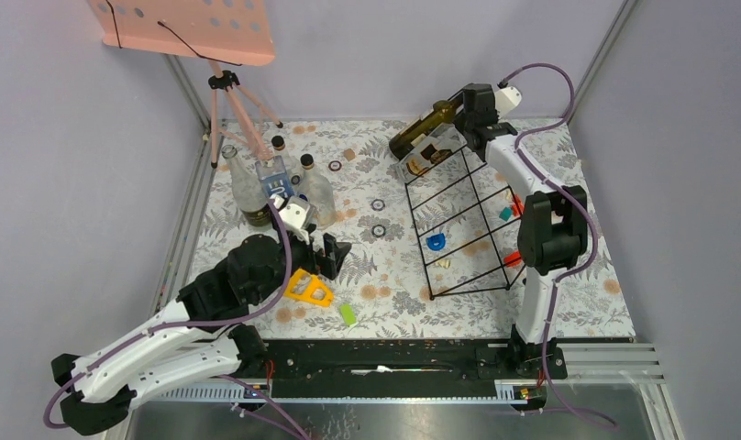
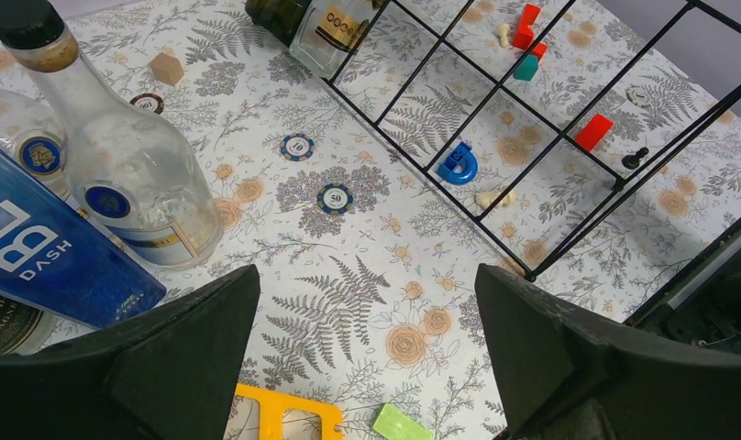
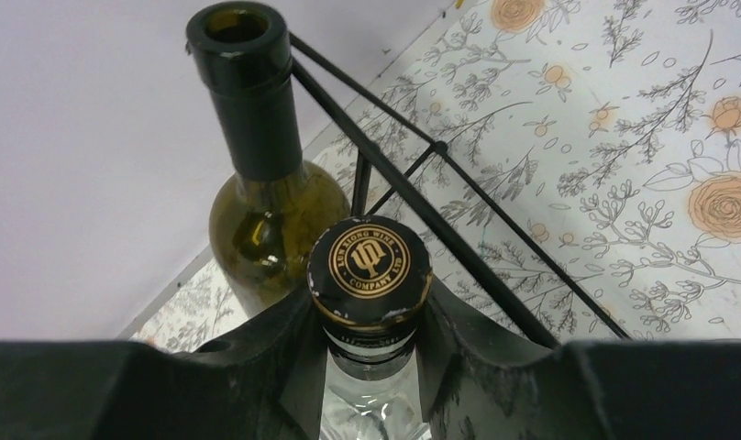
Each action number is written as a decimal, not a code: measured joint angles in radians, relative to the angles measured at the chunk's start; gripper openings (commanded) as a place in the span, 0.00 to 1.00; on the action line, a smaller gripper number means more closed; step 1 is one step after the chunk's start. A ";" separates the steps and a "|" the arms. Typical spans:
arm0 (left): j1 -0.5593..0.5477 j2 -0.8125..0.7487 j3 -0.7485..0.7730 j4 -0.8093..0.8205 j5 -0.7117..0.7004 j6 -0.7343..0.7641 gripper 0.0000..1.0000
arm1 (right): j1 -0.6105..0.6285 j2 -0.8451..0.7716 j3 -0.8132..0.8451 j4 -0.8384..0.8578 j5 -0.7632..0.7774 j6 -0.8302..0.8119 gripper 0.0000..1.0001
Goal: Take the wine bottle off the wine rack
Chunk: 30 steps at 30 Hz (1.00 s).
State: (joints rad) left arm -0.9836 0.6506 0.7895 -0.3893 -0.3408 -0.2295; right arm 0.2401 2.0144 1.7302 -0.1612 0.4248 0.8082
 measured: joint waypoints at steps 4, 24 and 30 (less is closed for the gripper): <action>0.000 0.014 -0.007 0.018 0.003 -0.005 0.97 | 0.000 -0.042 -0.039 0.015 -0.048 -0.015 0.00; 0.000 0.027 -0.015 0.047 0.015 -0.016 0.97 | 0.227 -0.125 -0.024 0.066 -0.041 -0.396 0.00; 0.000 0.018 -0.031 0.046 0.013 -0.020 0.97 | 0.296 -0.127 -0.010 0.087 -0.041 -0.520 0.00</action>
State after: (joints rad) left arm -0.9836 0.6689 0.7589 -0.3435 -0.3275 -0.2493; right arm 0.5365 1.8870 1.7206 -0.0746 0.3840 0.2882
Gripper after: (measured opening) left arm 0.966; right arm 0.410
